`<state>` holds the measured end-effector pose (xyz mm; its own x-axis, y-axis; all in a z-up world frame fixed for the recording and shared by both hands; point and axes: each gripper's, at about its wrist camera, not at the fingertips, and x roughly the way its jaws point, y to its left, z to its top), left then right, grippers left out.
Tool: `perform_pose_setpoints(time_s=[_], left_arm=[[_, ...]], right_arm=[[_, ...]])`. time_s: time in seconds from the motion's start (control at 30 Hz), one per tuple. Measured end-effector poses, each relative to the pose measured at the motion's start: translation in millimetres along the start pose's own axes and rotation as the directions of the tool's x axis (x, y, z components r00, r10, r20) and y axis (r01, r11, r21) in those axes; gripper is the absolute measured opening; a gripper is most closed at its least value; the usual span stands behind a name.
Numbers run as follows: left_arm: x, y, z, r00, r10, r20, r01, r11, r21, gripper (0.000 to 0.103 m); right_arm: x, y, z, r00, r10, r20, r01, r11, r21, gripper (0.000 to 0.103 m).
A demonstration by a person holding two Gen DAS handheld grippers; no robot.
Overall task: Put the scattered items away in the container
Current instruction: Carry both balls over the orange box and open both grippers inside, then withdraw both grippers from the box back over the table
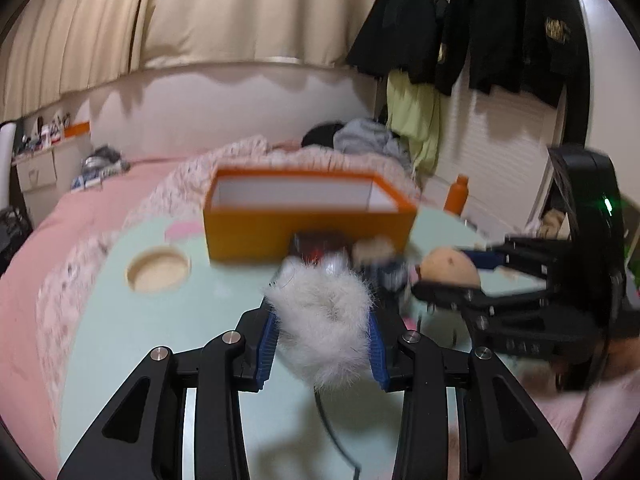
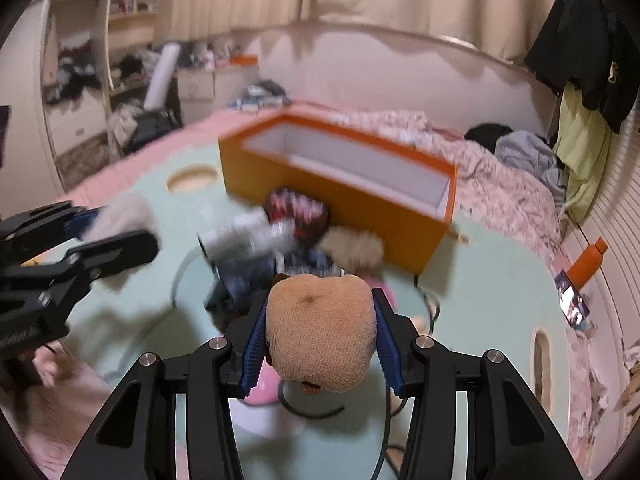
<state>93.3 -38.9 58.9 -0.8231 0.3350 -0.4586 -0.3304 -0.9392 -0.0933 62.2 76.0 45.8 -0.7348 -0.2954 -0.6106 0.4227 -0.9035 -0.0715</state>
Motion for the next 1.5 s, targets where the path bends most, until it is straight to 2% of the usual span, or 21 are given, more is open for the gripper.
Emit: perform_pose_setpoints(time_s=[0.13, 0.23, 0.33, 0.43, 0.53, 0.63, 0.67, 0.7, 0.73, 0.77, 0.8, 0.87, 0.93, 1.1, 1.27, 1.33, 1.43, 1.5], left_arm=[[11, 7, 55, 0.994, 0.028, 0.107, -0.031, 0.999, 0.028, 0.040], [38, 15, 94, 0.992, 0.006, 0.126, -0.009, 1.000, 0.025, 0.040], [81, 31, 112, 0.998, 0.019, 0.061, -0.018, 1.000, -0.014, 0.040], [118, 45, 107, 1.000, 0.003, -0.023, -0.004, 0.999, -0.051, 0.040], [139, 54, 97, 0.996, 0.011, -0.086, -0.018, 0.997, -0.073, 0.040], [149, 54, 90, 0.993, 0.035, -0.112, -0.042, 0.998, -0.056, 0.040], [151, 54, 88, 0.992, 0.037, -0.122, -0.043, 0.998, -0.049, 0.041], [152, 53, 86, 0.990, 0.040, -0.133, -0.046, 0.998, -0.042, 0.049], [152, 52, 84, 0.989, 0.055, -0.135, -0.060, 0.998, -0.037, 0.056], [150, 52, 83, 0.990, 0.068, -0.126, -0.073, 0.997, -0.035, 0.071], [147, 51, 83, 0.991, 0.076, -0.110, -0.080, 0.996, -0.036, 0.076], [140, 51, 84, 0.995, 0.067, -0.076, -0.070, 0.997, -0.043, 0.076], [132, 53, 87, 0.996, 0.062, -0.065, -0.066, 0.996, -0.053, 0.076], [96, 52, 89, 0.999, 0.027, -0.046, -0.030, 0.998, -0.062, 0.076], [48, 38, 57, 0.998, 0.051, -0.033, -0.051, 0.999, 0.018, 0.081], [37, 37, 35, 0.997, 0.045, -0.068, -0.046, 0.999, -0.001, 0.081], [28, 35, 7, 0.992, -0.016, -0.126, 0.007, 0.998, -0.068, 0.081], [23, 26, -9, 0.989, 0.011, -0.146, -0.018, 0.999, -0.046, 0.081]], right_arm=[[-4, -12, 40, 0.996, -0.014, 0.085, 0.012, 1.000, 0.023, 0.048], [15, -29, 75, 0.994, -0.033, 0.107, 0.025, 0.997, 0.077, 0.048], [45, -46, 93, 0.996, -0.046, 0.075, 0.035, 0.990, 0.136, 0.048], [77, -58, 95, 0.999, -0.045, 0.017, 0.041, 0.983, 0.176, 0.048], [99, -60, 90, 0.998, -0.044, -0.041, 0.050, 0.983, 0.178, 0.048], [109, -58, 84, 0.996, -0.049, -0.071, 0.060, 0.985, 0.162, 0.050], [110, -58, 83, 0.996, -0.051, -0.070, 0.062, 0.985, 0.163, 0.051], [110, -60, 83, 0.996, -0.054, -0.064, 0.064, 0.984, 0.169, 0.052], [110, -62, 82, 0.996, -0.058, -0.067, 0.069, 0.983, 0.172, 0.053], [109, -63, 82, 0.996, -0.061, -0.068, 0.072, 0.982, 0.176, 0.055], [107, -64, 82, 0.996, -0.062, -0.061, 0.072, 0.981, 0.180, 0.057], [100, -66, 83, 0.997, -0.065, -0.029, 0.070, 0.980, 0.189, 0.068], [91, -68, 82, 0.997, -0.072, -0.002, 0.071, 0.977, 0.199, 0.071], [54, -63, 80, 0.998, -0.032, 0.054, 0.019, 0.975, 0.222, 0.071], [3, -50, 51, 0.996, -0.032, 0.080, 0.017, 0.983, 0.184, 0.076], [-10, -48, 26, 0.998, -0.020, 0.062, 0.007, 0.980, 0.197, 0.076], [-13, -35, -7, 0.998, 0.057, -0.021, -0.052, 0.982, 0.179, 0.076], [-12, -22, -25, 0.997, 0.040, -0.070, -0.031, 0.991, 0.130, 0.076]])
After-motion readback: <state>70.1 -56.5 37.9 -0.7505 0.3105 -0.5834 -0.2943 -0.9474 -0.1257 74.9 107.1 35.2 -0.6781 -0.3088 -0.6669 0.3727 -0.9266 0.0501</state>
